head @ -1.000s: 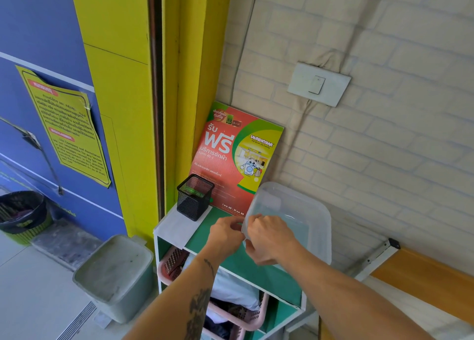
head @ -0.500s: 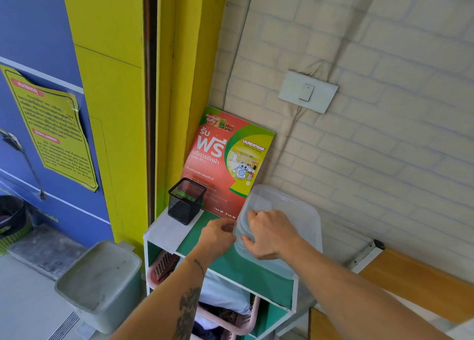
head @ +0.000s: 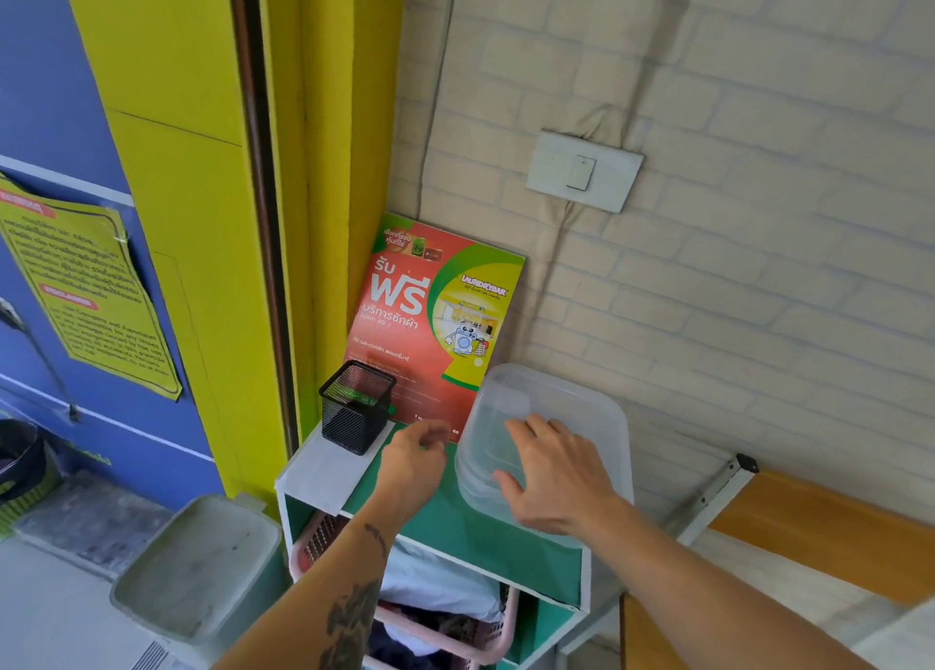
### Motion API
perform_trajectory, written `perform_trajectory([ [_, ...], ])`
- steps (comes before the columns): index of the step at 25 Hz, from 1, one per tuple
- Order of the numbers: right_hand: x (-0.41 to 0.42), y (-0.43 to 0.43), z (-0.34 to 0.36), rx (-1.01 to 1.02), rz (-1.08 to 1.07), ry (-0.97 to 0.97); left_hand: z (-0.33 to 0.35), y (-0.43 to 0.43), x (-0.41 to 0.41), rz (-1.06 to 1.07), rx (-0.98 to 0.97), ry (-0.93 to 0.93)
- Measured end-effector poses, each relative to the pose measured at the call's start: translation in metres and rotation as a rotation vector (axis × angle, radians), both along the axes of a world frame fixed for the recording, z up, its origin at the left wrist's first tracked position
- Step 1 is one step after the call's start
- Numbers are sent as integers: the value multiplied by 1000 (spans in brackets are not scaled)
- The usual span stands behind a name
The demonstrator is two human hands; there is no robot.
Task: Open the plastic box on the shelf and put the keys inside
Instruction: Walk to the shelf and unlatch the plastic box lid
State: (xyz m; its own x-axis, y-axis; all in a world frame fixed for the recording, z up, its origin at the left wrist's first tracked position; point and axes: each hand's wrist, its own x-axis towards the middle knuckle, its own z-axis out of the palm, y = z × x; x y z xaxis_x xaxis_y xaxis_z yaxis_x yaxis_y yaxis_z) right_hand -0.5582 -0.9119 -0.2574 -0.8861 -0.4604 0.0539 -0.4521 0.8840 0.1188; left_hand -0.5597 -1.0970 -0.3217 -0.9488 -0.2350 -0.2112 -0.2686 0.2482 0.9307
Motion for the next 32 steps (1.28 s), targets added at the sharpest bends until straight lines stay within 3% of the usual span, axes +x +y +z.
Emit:
perform_trajectory([
  [6, -17, 57, -7, -261, -318, 3, 20, 30, -13, -37, -120, 71],
  [10, -18, 79, -23, -501, -581, -248, 24, 53, -19, -158, -275, 83],
  [13, -16, 73, -30, -653, -606, -325, 26, 65, -21, -176, -329, 79],
  [17, -19, 70, -28, -793, -600, -223, 31, 73, -23, -70, -344, 93],
  [24, -23, 74, -5, -868, -583, -58, 43, 82, -22, 58, -291, 185],
  [32, 13, 122, -5, -857, -659, -41, 55, 132, -3, -9, -318, 294],
])
